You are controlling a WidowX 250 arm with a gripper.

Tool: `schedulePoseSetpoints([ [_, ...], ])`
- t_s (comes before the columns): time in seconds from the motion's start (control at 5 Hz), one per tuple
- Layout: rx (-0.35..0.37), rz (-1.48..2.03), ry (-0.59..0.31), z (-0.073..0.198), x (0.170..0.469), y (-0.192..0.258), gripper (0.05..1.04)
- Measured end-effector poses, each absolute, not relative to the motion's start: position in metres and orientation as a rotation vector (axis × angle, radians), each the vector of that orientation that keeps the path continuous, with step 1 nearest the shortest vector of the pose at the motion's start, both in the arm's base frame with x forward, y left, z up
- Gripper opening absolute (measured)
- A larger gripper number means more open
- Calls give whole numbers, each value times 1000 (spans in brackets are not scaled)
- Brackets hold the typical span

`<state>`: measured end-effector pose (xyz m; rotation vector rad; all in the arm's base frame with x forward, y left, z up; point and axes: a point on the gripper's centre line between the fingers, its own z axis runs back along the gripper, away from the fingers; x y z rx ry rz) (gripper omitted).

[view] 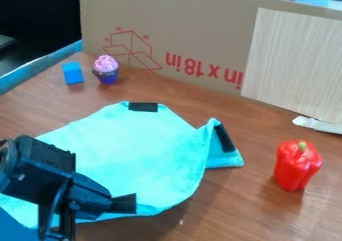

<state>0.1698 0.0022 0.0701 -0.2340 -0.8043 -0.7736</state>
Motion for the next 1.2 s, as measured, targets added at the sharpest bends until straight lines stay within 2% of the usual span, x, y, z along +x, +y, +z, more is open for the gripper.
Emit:
schedulePoseSetpoints([
  [0.4, -300, -797, -777, 66, 158, 1, 55],
  [0.8, -328, -843, -769, 66, 143, 4, 55],
  [1.2, -408, -878, -755, 72, 127, -3, 55],
])
